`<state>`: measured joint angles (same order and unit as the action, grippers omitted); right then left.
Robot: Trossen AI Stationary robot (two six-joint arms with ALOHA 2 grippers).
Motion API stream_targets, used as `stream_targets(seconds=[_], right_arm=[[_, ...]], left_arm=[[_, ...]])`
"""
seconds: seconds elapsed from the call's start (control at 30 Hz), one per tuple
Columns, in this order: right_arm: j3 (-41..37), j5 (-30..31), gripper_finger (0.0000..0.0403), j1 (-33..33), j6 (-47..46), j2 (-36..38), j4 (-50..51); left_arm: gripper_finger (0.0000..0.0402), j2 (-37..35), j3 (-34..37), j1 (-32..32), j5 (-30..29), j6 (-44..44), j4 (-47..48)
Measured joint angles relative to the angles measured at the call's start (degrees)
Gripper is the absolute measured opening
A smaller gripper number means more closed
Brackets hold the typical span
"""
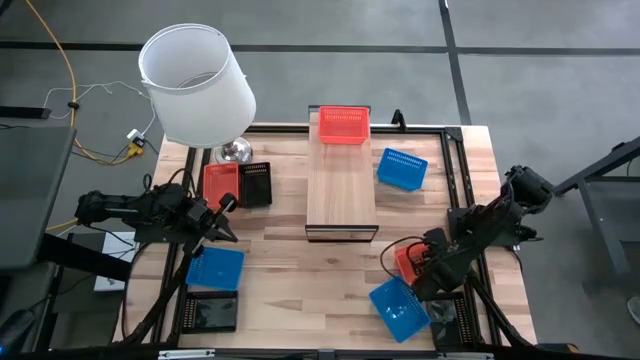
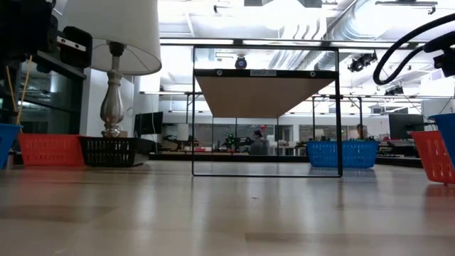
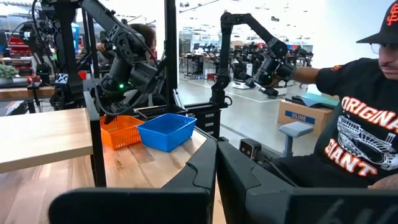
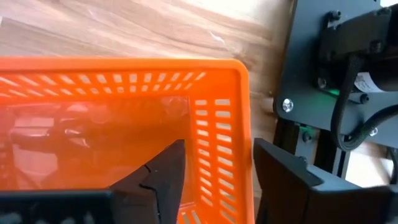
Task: Stack baskets on shelf by color
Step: Stack the right orange bin on top of the orange bin on the shelf
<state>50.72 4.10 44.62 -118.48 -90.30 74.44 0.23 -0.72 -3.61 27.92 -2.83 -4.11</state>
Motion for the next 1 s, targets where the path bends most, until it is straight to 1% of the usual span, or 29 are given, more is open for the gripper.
stream_targets(seconds=[0.17,0.4,0.43,0.57,0.67,0.83,1.0], right_arm=[[0.00,0.22,0.0112,0.00,0.26,0.00,0.42],[0.00,0.23,0.0017,0.00,0.46,0.00,1.21],[0.00,0.37,0.0010,0.00,0.44,0.00,1.45],[0.18,0.41,0.0014,0.00,0.44,0.00,2.95],[2.49,0.75,0.0005,0.00,0.90,0.10,5.98],[9.74,5.12,0.0003,0.18,2.65,2.34,13.00],[16.73,11.02,0.0001,0.33,6.67,6.36,14.24]], left_arm=[[0.0001,0.00,0.01,0.01,0.02,0.00,0.00],[0.0001,-0.01,0.00,0.01,0.01,0.00,0.00],[0.0001,0.00,0.00,0.01,0.00,0.00,-0.01],[0.0001,0.00,-0.01,0.01,0.00,0.00,0.01],[0.0001,0.00,-0.01,0.00,0.02,0.00,0.01],[0.0001,0.00,-0.01,0.01,0.00,0.00,-0.01],[0.0001,0.00,0.00,0.00,0.01,0.00,-0.01]])
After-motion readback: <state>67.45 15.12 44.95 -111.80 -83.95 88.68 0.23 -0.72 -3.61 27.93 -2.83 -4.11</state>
